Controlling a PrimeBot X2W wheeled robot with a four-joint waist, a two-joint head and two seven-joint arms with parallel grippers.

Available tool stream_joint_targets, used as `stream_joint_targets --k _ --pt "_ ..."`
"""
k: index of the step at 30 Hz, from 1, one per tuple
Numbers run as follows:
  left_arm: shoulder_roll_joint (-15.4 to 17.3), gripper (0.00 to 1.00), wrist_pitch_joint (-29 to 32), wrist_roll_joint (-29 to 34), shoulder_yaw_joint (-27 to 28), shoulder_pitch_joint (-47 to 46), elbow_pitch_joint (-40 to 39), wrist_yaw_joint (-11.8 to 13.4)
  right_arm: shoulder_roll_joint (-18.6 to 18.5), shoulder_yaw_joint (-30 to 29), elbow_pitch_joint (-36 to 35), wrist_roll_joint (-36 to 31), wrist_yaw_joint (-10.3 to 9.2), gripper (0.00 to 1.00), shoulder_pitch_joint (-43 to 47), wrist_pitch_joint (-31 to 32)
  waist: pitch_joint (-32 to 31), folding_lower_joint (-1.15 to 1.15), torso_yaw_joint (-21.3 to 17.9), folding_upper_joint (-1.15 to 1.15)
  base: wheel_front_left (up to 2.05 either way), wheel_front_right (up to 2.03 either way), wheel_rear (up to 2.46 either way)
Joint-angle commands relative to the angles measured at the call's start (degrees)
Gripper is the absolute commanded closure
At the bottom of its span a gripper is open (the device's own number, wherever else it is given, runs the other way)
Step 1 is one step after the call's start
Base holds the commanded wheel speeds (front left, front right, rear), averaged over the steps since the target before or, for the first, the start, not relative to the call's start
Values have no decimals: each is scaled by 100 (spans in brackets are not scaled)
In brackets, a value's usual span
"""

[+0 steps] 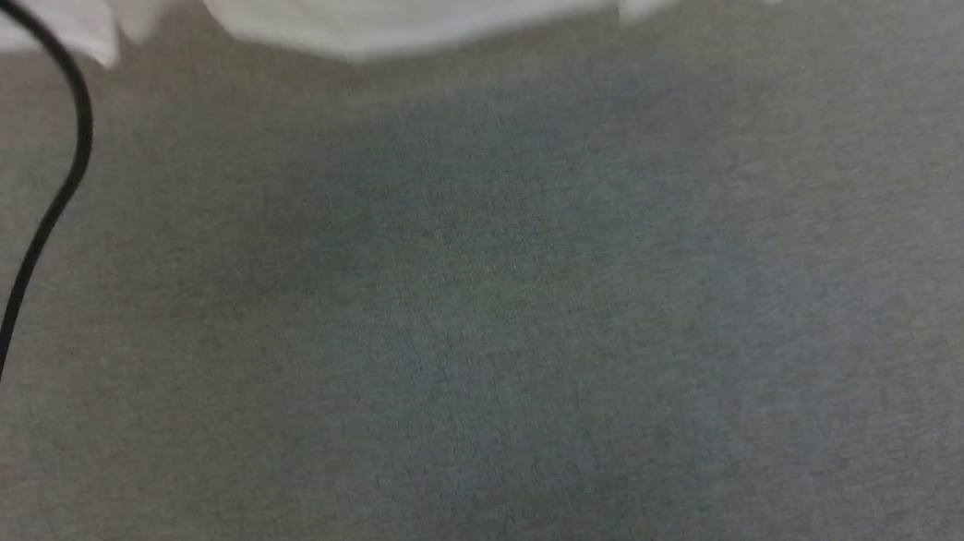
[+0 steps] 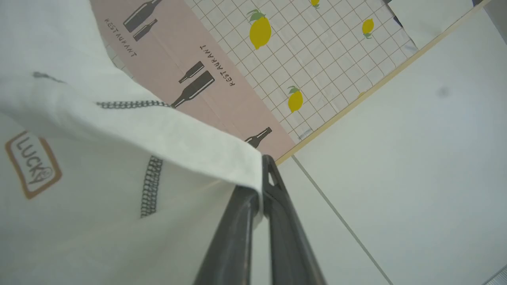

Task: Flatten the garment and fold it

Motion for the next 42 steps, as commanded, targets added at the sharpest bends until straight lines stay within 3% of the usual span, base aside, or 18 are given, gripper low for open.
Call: stream_joint_targets --k 1,5,11,14,20,25,29,36,42 --pt "-61 100 -201 112 16 -221 181 54 68 99 212 -133 -11 100 -262 -142 1028 -1 130 0 0 0 0" --pt "-291 100 -950 280 63 -682 772 217 168 316 870 -537 -11 100 -891 -625 1441 -1 263 0 0 0 0" --pt "-482 100 -1973 320 103 -747 1262 311 180 483 1558 -1070 -11 100 -1144 -1182 1930 -1 401 0 0 0 0" --pt "-501 100 -2259 264 82 -617 1497 228 163 577 1817 -1134 -11 100 -1040 -1399 2015 -1 444 0 0 0 0" --pt "-397 100 -2536 129 -37 -350 1738 -172 14 699 1967 -941 -11 100 -706 -1770 2023 -1 465 0 0 0 0" --pt "-154 100 -2458 83 -253 192 1424 -491 -396 784 1414 -506 -11 100 -132 -1983 1868 -1 468 0 0 0 0" --pt "95 100 -2241 11 -394 1042 647 -503 -915 515 562 -96 -11 100 698 -1999 1652 -1 475 0 0 0 0" --pt "560 100 -1575 -83 -683 3264 -1438 83 -1440 -598 -987 240 -11 100 2963 -1609 1134 -1 397 0 0 0 0" --pt "947 100 -1247 -62 -856 4871 -2769 694 -1148 -1589 -2094 136 -11 100 4962 -1234 704 -1 332 0 0 0 0"
